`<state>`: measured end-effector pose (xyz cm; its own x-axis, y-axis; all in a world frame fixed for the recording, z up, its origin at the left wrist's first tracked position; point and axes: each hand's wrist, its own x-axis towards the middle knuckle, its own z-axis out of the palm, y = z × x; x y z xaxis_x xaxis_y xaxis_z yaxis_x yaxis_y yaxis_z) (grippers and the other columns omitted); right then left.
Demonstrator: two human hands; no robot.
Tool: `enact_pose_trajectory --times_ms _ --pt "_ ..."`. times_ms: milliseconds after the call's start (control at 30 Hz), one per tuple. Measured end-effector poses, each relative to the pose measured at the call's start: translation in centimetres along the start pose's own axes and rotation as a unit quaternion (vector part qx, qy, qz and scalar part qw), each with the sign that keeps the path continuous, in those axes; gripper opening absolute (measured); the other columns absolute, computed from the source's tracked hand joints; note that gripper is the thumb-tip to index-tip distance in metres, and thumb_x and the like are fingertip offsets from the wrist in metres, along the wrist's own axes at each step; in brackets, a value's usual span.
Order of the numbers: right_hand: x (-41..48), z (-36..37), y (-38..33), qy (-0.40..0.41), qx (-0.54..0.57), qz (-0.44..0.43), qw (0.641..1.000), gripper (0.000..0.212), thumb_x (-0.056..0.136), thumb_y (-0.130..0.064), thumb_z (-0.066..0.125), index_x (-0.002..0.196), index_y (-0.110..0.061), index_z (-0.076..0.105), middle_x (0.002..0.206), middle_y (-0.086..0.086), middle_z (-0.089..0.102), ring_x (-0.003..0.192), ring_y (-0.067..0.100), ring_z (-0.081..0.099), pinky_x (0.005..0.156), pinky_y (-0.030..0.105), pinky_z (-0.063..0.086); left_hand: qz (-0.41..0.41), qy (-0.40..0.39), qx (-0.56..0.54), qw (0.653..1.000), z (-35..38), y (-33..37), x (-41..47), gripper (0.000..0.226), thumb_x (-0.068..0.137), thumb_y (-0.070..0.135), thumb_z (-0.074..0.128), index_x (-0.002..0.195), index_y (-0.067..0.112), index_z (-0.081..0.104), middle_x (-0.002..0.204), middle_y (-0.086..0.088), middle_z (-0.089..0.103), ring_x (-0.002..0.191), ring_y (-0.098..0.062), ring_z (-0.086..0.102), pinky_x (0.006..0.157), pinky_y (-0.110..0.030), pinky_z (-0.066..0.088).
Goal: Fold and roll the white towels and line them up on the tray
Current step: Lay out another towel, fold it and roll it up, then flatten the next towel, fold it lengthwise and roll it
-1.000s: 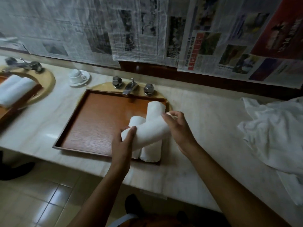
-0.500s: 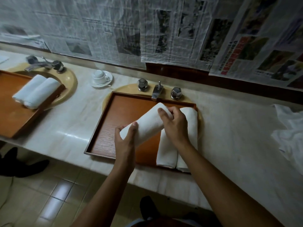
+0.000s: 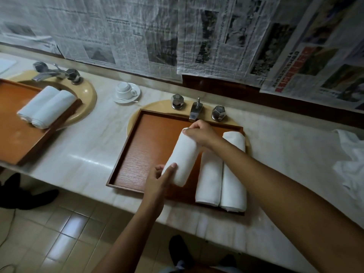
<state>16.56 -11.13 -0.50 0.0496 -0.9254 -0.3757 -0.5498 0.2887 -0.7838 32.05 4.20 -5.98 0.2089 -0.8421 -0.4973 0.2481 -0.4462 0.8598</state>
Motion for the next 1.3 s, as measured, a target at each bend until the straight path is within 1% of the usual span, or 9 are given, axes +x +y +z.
enact_pose_trajectory --times_ms 167,300,433,500,600,767,900,1033,1300 --pt "2.1 3.1 1.4 -0.068 -0.132 -0.029 0.989 0.033 0.09 -0.044 0.068 0.104 -0.016 0.059 0.101 0.0 0.062 0.092 0.017 0.059 0.074 0.035 0.048 -0.033 -0.017 0.125 0.991 -0.4 -1.4 0.6 0.046 0.084 0.051 0.077 0.108 0.017 0.057 0.111 -0.013 0.072 0.098 -0.03 0.072 0.075 -0.039 0.057" --pt "2.0 3.4 2.3 -0.12 -0.278 -0.031 0.952 0.037 0.096 -0.049 0.06 0.114 -0.017 0.053 0.101 0.0 0.056 0.085 0.016 0.052 0.063 0.029 0.037 -0.034 -0.068 0.303 0.95 -0.3 -0.2 1.0 0.024 0.095 0.04 0.061 0.108 0.022 0.052 0.104 -0.004 0.066 0.093 -0.022 0.066 0.074 -0.039 0.052" --pt "1.9 3.1 2.6 -0.106 -0.396 -0.042 0.911 0.043 0.097 -0.053 0.057 0.125 -0.021 0.055 0.11 0.0 0.057 0.099 0.021 0.058 0.082 0.038 0.052 -0.006 -0.136 0.459 0.878 0.3 1.2 1.9 0.016 0.095 0.035 0.057 0.1 0.02 0.058 0.099 -0.006 0.07 0.092 -0.025 0.067 0.084 -0.04 0.055" --pt "1.5 2.8 2.4 -0.083 -0.388 -0.049 0.916 0.033 0.097 -0.051 0.06 0.111 -0.022 0.059 0.105 -0.002 0.062 0.096 0.021 0.061 0.088 0.042 0.054 -0.013 -0.157 0.457 0.875 0.4 1.7 2.7 0.017 0.093 0.034 0.059 0.107 0.025 0.057 0.098 -0.001 0.07 0.091 -0.024 0.067 0.084 -0.042 0.059" --pt "-0.1 1.4 2.7 -0.021 -0.303 -0.049 0.951 0.022 0.096 -0.047 0.062 0.1 -0.025 0.059 0.097 -0.005 0.064 0.091 0.017 0.061 0.09 0.044 0.055 -0.025 -0.192 0.445 0.874 0.4 2.1 4.1 0.063 0.083 0.046 0.067 0.14 0.029 0.045 0.112 -0.002 0.068 0.099 -0.023 0.067 0.091 -0.048 0.059" --pt "-5.8 -2.5 8.0 0.147 -0.196 -0.006 0.969 0.037 0.095 -0.045 0.064 0.127 -0.031 0.051 0.133 0.0 0.057 0.119 0.025 0.058 0.099 0.047 0.054 -0.007 -0.204 0.496 0.844 1.0 2.8 5.5 0.11 0.08 0.059 0.078 0.163 0.038 0.009 0.149 -0.012 0.052 0.124 -0.032 0.059 0.105 -0.055 0.049" --pt "-10.6 -3.8 14.0 0.152 -0.168 0.123 0.966 0.071 0.094 -0.054 0.061 0.152 -0.037 0.024 0.151 0.007 0.038 0.13 0.032 0.05 0.104 0.052 0.051 0.013 -0.247 0.525 0.814 1.8 3.3 5.8 0.122 0.074 0.051 0.088 0.163 0.038 0.005 0.147 -0.012 0.053 0.125 -0.034 0.058 0.103 -0.054 0.052" --pt "-12.1 -2.7 17.2 0.091 -0.136 0.177 0.971 0.086 0.093 -0.063 0.055 0.16 -0.045 0.004 0.152 0.015 0.039 0.132 0.037 0.05 0.108 0.054 0.046 -0.018 -0.285 0.449 0.847 1.5 3.1 6.2 0.123 0.068 0.041 0.095 0.158 0.047 0.012 0.131 -0.007 0.062 0.11 -0.027 0.067 0.087 -0.047 0.062" --pt "-12.3 -2.7 17.2 0.091 -0.116 0.153 0.977 0.081 0.095 -0.058 0.054 0.161 -0.044 0.009 0.156 0.015 0.037 0.134 0.036 0.048 0.111 0.05 0.044 -0.054 -0.314 0.353 0.88 0.6 2.8 5.5 0.102 0.081 0.019 0.087 0.156 0.044 0.024 0.127 -0.009 0.066 0.111 -0.03 0.069 0.086 -0.047 0.063"
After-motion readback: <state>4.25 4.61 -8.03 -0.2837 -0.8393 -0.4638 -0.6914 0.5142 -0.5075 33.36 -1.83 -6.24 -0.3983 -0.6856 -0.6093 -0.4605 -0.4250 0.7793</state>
